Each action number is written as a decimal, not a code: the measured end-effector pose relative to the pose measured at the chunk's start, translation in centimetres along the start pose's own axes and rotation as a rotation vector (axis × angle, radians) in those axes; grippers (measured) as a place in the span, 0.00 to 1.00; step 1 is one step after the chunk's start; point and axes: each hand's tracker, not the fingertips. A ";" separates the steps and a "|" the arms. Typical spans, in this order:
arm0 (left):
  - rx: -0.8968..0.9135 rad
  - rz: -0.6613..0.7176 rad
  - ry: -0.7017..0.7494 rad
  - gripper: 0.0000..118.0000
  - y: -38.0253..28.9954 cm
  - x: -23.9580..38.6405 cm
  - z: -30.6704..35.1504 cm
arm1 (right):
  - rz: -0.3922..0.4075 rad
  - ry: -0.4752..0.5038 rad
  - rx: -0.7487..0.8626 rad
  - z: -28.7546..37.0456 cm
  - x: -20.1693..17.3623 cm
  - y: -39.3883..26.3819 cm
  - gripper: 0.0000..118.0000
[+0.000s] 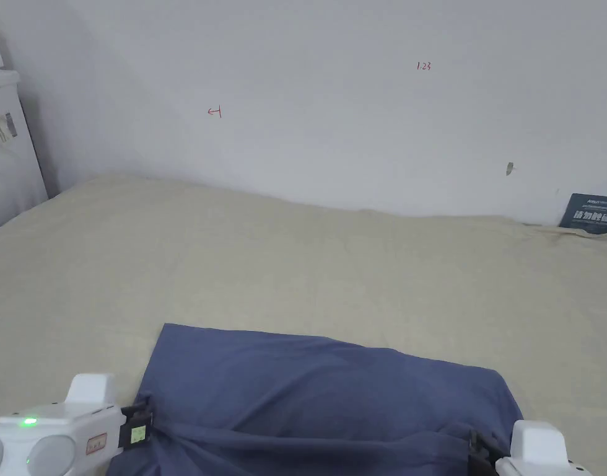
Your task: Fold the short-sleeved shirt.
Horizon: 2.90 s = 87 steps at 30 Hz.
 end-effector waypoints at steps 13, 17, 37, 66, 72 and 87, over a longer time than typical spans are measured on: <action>0.318 -0.097 0.128 0.00 -8.6 4.1 12.7 | -0.015 -0.006 0.222 9.6 -3.8 -3.6 0.01; 0.310 -0.125 0.124 0.00 -10.0 4.9 13.8 | -0.019 -0.014 0.246 11.4 -4.7 -4.0 0.00; -0.240 0.082 0.015 0.62 -0.9 -1.1 -1.3 | -0.007 -0.030 0.191 11.0 -5.2 -4.8 0.00; -0.228 -0.091 0.123 0.00 -4.2 0.8 -0.5 | -0.138 -0.063 -0.294 -1.5 5.4 -6.3 0.64; -0.209 -0.074 0.111 0.00 -4.6 -0.3 -1.2 | -0.148 -0.027 -0.381 -4.3 6.0 -6.9 0.42; -0.095 -0.012 0.058 0.00 -4.3 -0.4 7.2 | -0.062 -0.024 -0.205 4.4 4.9 -3.0 0.05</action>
